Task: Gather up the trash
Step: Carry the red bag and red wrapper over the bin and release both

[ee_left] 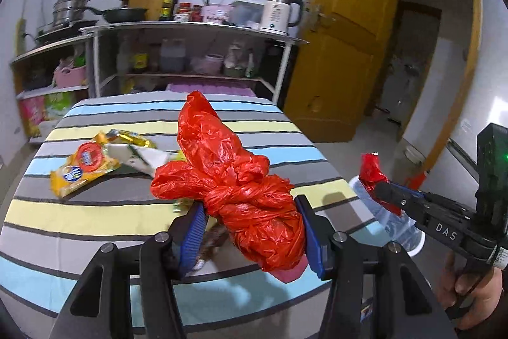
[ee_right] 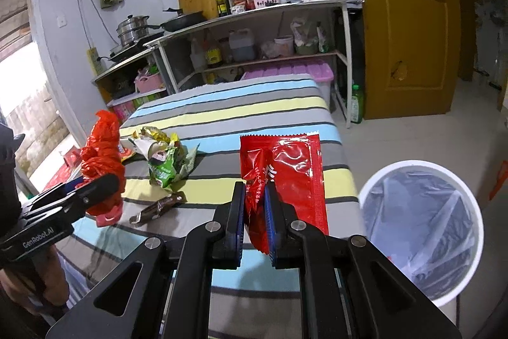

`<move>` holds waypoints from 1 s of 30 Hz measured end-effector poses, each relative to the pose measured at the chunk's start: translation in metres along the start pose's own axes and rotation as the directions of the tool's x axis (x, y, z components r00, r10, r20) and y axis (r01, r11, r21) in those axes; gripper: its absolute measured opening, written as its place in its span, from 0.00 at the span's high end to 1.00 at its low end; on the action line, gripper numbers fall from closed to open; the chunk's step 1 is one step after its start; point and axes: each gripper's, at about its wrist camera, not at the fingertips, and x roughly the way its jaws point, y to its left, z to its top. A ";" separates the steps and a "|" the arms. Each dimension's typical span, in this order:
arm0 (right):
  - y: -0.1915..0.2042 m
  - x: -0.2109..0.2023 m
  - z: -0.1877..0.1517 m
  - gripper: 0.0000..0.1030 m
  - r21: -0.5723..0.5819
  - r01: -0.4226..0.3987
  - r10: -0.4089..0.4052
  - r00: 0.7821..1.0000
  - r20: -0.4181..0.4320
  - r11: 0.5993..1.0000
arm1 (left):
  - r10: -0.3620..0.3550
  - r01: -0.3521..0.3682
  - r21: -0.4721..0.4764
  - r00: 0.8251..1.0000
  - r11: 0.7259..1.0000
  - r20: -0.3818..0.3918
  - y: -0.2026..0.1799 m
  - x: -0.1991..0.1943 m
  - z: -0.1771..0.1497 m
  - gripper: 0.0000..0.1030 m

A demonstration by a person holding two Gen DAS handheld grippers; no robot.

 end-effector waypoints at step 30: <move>-0.101 -0.046 -0.026 0.88 0.142 0.168 -0.174 0.984 0.031 0.975 | -0.198 0.210 0.183 0.977 0.961 -0.078 -0.128 0.069 0.010 0.46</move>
